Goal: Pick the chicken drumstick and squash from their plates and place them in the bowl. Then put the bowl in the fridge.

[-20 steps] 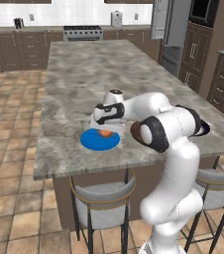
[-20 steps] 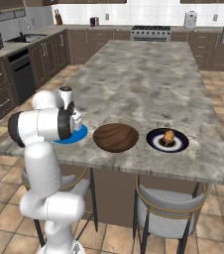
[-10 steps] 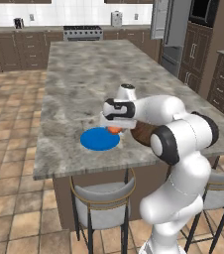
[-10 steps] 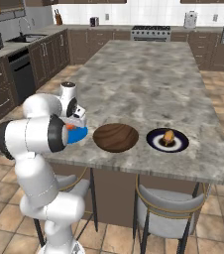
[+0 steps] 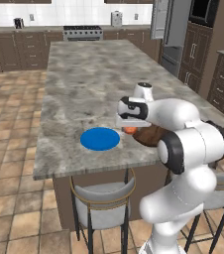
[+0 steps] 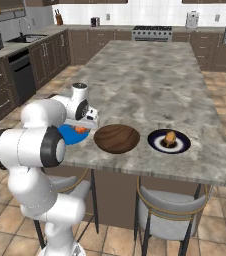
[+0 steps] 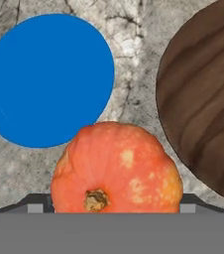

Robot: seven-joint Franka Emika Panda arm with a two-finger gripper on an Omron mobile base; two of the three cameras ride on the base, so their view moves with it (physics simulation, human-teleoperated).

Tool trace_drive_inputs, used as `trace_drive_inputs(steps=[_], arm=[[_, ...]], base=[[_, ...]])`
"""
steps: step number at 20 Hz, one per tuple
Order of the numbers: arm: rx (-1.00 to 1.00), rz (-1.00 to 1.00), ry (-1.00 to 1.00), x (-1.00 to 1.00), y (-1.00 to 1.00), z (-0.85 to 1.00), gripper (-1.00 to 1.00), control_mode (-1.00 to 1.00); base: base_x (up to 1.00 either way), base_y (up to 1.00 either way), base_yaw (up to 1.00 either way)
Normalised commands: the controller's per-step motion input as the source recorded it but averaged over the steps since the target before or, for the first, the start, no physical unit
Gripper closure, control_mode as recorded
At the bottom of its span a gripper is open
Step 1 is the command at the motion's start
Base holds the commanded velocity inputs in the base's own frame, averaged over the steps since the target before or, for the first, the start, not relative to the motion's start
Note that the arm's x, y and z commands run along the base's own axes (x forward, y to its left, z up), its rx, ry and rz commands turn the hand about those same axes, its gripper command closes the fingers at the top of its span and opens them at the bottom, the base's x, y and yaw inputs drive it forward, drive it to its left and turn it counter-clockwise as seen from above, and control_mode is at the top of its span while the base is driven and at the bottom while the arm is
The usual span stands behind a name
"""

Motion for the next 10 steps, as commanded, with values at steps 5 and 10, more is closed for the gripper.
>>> trace_drive_inputs(steps=[5, 10], arm=[[0.0, 0.03, 0.0, -0.12, -0.73, 0.02, 1.0, -1.0], [0.0, 0.0, 0.03, 0.09, -0.74, 0.0, 1.0, -1.0]], base=[[0.0, 0.0, 0.0], [0.0, 0.0, 0.0]])
